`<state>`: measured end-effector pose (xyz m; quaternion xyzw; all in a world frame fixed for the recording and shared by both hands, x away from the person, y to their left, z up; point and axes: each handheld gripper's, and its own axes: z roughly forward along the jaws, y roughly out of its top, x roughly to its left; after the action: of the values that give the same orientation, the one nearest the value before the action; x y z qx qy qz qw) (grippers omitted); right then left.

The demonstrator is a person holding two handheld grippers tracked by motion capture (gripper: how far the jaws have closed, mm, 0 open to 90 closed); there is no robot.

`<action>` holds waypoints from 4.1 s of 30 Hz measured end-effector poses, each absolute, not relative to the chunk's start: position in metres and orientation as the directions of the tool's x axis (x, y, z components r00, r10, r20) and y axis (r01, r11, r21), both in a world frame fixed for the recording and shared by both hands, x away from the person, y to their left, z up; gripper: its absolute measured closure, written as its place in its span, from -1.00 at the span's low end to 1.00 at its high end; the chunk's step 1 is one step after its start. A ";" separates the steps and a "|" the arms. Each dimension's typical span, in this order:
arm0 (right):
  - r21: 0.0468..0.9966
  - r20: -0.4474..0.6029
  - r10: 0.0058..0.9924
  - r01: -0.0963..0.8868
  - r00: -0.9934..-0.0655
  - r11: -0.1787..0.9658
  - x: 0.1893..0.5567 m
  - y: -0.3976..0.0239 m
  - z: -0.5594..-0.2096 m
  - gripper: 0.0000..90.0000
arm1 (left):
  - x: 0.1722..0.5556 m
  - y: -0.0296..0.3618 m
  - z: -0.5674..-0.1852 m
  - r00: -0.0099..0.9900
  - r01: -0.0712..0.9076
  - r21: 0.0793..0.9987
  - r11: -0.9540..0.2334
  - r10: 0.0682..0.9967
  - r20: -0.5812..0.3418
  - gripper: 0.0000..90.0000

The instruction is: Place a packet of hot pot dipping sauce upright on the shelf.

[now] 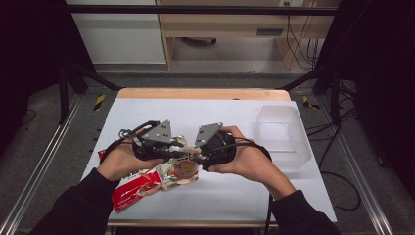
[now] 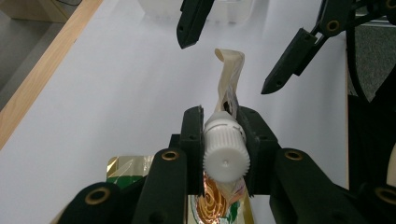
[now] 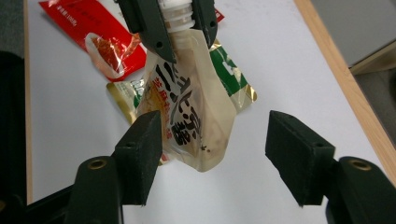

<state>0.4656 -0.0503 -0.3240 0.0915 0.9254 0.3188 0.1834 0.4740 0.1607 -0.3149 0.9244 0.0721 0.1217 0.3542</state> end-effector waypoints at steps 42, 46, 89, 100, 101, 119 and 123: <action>0.430 -0.239 0.059 -0.052 -0.969 0.901 0.473 -0.028 -0.321 0.80 | 0.473 0.157 -0.325 0.971 0.027 0.654 -0.756 0.176 0.164 0.62; 0.429 -0.243 0.070 -0.043 -0.967 0.902 0.474 -0.028 -0.323 0.89 | 0.473 0.157 -0.326 0.971 0.025 0.652 -0.758 0.173 0.164 0.62; 0.438 -0.196 0.132 0.034 -0.972 0.898 0.477 -0.025 -0.318 1.00 | 0.473 0.162 -0.332 0.959 0.039 0.695 -0.718 0.223 0.176 0.18; 0.425 -0.200 0.166 0.067 -0.966 0.903 0.479 -0.032 -0.308 1.00 | 0.469 0.170 -0.332 0.950 0.052 0.748 -0.662 0.264 0.167 -0.46; 0.427 -0.202 0.168 0.068 -0.965 0.902 0.480 -0.033 -0.307 1.00 | 0.468 0.171 -0.333 0.949 0.055 0.750 -0.660 0.269 0.167 -0.47; 0.440 -0.224 0.250 0.131 -0.942 0.888 0.498 -0.066 -0.292 1.00 | 0.462 0.223 -0.386 0.863 0.225 0.785 -0.577 0.492 0.114 -0.80; 0.435 -0.229 0.257 0.138 -0.939 0.890 0.500 -0.072 -0.291 1.00 | 0.462 0.229 -0.398 0.854 0.248 0.785 -0.568 0.511 0.100 -0.81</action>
<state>0.5001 -0.0720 -0.2908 0.1026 0.9618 0.2109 0.1415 0.4624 0.2288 -0.3976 0.8708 0.2178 0.1603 0.4107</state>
